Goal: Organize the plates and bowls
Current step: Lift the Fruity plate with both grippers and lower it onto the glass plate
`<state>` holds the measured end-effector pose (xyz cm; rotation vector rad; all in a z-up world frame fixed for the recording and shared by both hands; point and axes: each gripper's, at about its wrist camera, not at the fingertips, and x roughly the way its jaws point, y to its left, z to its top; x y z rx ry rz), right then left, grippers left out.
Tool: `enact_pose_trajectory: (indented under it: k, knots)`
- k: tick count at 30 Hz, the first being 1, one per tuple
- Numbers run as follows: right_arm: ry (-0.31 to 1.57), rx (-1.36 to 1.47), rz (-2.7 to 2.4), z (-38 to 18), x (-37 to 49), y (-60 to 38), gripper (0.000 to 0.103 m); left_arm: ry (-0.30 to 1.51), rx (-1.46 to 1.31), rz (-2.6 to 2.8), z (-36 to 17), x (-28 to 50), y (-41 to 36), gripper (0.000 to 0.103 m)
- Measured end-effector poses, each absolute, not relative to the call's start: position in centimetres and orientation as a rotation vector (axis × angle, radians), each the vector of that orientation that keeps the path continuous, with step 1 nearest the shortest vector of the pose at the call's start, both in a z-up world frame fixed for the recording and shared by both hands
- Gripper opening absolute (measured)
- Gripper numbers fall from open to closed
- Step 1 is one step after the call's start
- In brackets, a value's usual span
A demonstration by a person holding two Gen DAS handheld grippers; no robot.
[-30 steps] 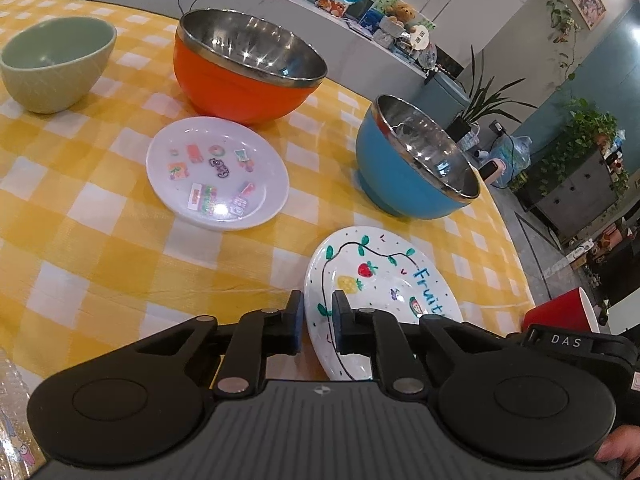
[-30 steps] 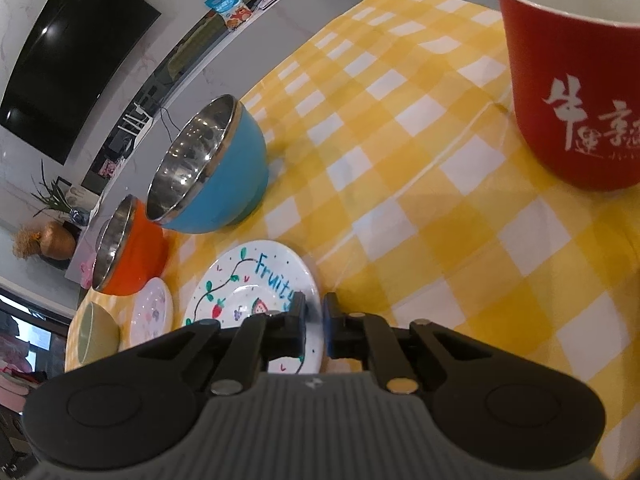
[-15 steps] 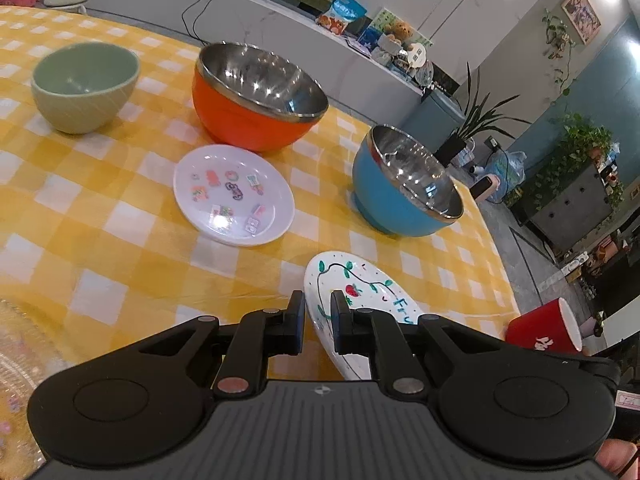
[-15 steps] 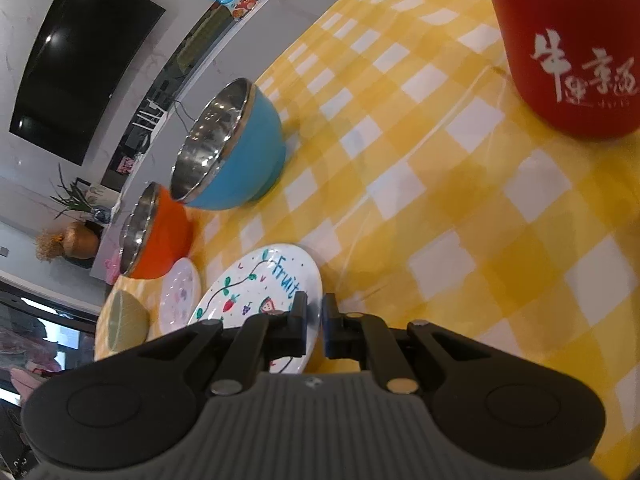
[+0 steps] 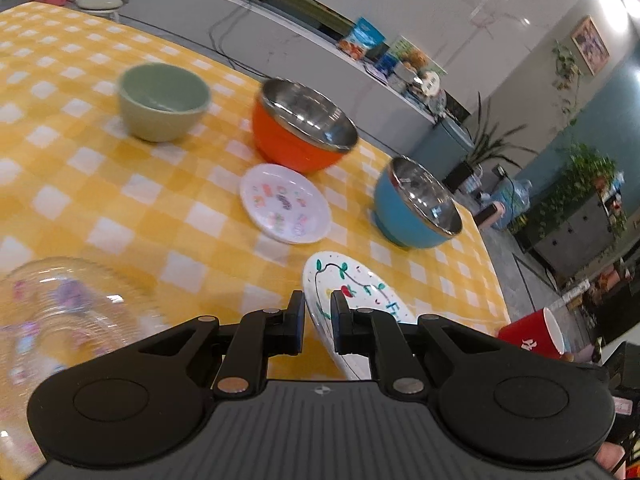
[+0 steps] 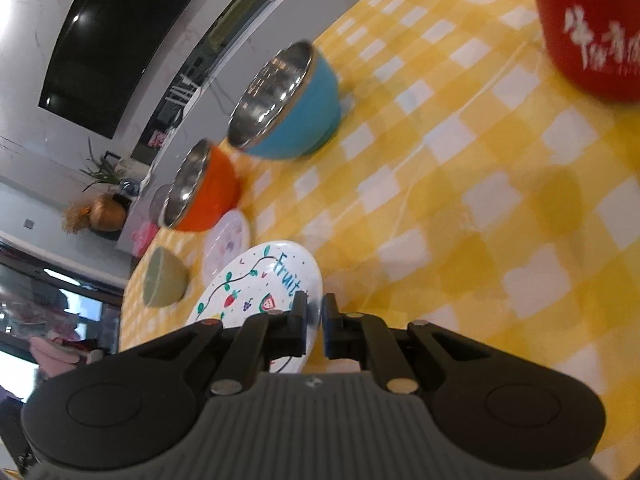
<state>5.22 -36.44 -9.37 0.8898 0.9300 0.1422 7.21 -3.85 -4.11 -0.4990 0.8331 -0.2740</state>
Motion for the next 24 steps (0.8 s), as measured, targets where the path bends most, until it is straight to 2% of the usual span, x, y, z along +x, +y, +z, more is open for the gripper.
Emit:
enact_pose_trajectory:
  k: [13, 24]
  knots:
    - [0.95, 0.896, 0.286, -9.0, 2.9, -28.8, 0.006, 0.772, -0.51, -0.197, -2.0, 3.3, 3.1, 0.014]
    - [0.956, 0.848, 0.398, -9.6, 3.1, -21.6, 0.007, 0.784, -0.556, -0.13, -3.3, 1.8, 8.7, 0.014]
